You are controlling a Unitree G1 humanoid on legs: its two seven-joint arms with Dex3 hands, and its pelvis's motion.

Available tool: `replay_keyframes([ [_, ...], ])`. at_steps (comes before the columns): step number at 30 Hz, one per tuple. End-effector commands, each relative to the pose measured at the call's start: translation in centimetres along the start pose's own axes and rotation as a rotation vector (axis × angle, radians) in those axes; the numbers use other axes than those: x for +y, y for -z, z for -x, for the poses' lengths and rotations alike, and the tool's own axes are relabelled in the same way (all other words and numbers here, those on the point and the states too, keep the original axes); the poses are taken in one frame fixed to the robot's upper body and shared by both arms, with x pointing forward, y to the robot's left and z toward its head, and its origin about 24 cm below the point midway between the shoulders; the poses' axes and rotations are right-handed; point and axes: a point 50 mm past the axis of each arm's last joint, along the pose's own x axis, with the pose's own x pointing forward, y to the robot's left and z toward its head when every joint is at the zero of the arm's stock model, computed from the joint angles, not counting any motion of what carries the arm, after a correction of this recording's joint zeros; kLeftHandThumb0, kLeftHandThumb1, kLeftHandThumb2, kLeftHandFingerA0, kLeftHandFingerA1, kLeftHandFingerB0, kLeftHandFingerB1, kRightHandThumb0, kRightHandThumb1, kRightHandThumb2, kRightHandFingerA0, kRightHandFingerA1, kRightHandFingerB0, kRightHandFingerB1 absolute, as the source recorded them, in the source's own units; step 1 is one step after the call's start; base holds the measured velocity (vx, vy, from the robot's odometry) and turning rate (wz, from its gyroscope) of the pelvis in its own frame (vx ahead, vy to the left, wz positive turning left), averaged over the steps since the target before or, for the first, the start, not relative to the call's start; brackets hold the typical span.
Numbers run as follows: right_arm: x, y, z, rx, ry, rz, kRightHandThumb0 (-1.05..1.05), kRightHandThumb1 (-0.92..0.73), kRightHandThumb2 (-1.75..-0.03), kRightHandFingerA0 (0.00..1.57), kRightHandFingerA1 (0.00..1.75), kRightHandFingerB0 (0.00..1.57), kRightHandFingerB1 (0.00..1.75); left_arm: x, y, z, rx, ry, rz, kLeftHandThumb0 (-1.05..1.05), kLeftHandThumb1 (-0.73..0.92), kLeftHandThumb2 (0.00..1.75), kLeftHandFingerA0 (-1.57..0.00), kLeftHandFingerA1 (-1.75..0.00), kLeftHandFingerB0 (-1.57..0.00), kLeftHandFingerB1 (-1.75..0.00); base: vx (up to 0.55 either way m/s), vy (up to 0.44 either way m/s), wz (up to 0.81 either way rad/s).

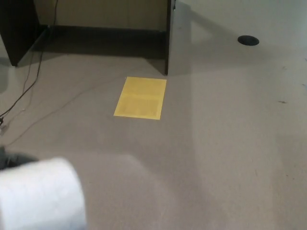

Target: A person is holding a toilet paper roll and the robot extends its left hand to grab the roll by inserting its thumb into the gap in the middle and brings its hand down by its side. Then it extends its arm again to hand the toilet paper roll back to the person.

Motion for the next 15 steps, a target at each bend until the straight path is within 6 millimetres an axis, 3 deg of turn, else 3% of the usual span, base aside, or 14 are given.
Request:
replay_keyframes([
  [1, -2.8, 1.6, 0.8, 0.032, 0.089, -0.018, -0.37, -0.65, -0.60, 0.74, 0.55, 0.57, 0.42, 0.9, 10.6, 5.6, 0.255, -0.109, -0.057, -0.10, 0.70, 0.86, -0.95, -1.50, -0.82, -1.25, 0.00, 0.000, 0.00],
  [2, -2.9, 1.7, 0.9, 0.025, 0.093, -0.033, -0.37, -0.65, -0.60, 0.75, 0.59, 0.58, 0.43, 0.8, 12.0, 6.6, 0.325, -0.095, -0.073, -0.12, 0.71, 0.83, -0.94, -1.47, -0.82, -1.21, 0.00, 0.000, 0.00],
  [8, -2.5, 2.3, 1.1, 0.032, 0.096, -0.025, -0.36, -0.65, -0.59, 0.78, 0.66, 0.61, 0.43, 0.5, 14.5, 8.9, 0.446, -0.081, -0.095, -0.12, 0.74, 0.73, -0.91, -1.39, -0.84, -1.14, 0.00, 0.000, 0.00],
  [11, -3.1, 1.6, 0.8, 0.021, 0.103, -0.020, -0.38, -0.65, -0.60, 0.74, 0.55, 0.60, 0.43, 0.3, 14.6, 8.2, 0.461, -0.076, -0.124, -0.15, 0.76, 0.70, -0.94, -1.45, -0.82, -1.22, 0.00, 0.000, 0.00],
  [15, -3.5, 0.5, 0.4, 0.008, 0.110, -0.022, -0.37, -0.64, -0.60, 0.75, 0.59, 0.59, 0.43, 0.9, 14.6, 7.5, 0.445, -0.093, -0.141, -0.12, 0.75, 0.71, -0.92, -1.43, -0.84, -1.18, 0.00, 0.000, 0.00],
])
